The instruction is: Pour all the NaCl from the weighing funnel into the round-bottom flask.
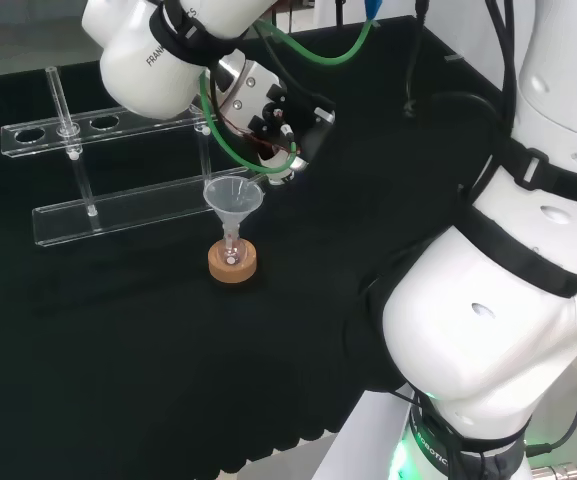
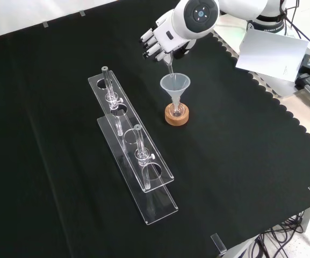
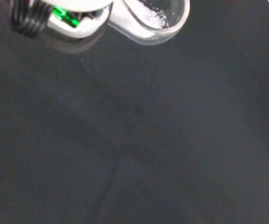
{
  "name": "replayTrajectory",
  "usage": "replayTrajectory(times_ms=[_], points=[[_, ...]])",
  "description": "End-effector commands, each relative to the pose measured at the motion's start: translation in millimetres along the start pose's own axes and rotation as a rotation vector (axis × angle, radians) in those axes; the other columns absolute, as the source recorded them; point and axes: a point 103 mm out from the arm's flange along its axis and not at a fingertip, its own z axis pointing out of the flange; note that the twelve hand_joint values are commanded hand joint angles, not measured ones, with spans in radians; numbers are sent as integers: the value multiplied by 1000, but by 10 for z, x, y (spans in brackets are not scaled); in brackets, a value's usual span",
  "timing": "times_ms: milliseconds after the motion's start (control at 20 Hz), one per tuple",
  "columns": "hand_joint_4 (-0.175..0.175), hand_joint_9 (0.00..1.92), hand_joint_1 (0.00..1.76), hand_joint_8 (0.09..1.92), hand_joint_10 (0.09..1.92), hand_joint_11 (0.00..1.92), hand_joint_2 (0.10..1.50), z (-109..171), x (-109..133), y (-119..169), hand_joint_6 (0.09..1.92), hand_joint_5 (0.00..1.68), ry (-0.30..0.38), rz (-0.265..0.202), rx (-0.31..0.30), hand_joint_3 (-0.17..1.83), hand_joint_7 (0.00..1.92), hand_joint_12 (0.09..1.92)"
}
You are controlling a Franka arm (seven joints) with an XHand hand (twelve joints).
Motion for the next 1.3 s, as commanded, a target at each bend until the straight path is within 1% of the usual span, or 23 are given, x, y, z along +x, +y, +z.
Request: replayTrajectory(times_ms=[50, 250, 550, 750, 850, 950, 1300], points=[[175, 937, 1092, 629, 343, 724, 693, -37, 11, 8, 832, 1185, -27, -5, -5, 662, 584, 1097], [175, 937, 1092, 630, 343, 723, 692, -77, 37, 27, 832, 1186, -36, -10, -13, 662, 583, 1097], [175, 937, 1092, 631, 343, 722, 692, -139, 68, 40, 830, 1187, -86, 0, 18, 662, 582, 1098], [175, 936, 1092, 632, 342, 722, 691, -152, 84, 54, 829, 1187, -96, -6, 20, 662, 581, 1098], [175, 935, 1092, 632, 342, 722, 691, -166, 85, 51, 829, 1187, -102, -4, 17, 662, 580, 1098], [175, 935, 1093, 632, 342, 722, 691, -175, 85, 44, 828, 1188, -104, 1, 28, 663, 579, 1099], [175, 933, 1093, 631, 341, 721, 691, -184, 94, 30, 827, 1189, -138, -6, 15, 663, 575, 1099]])
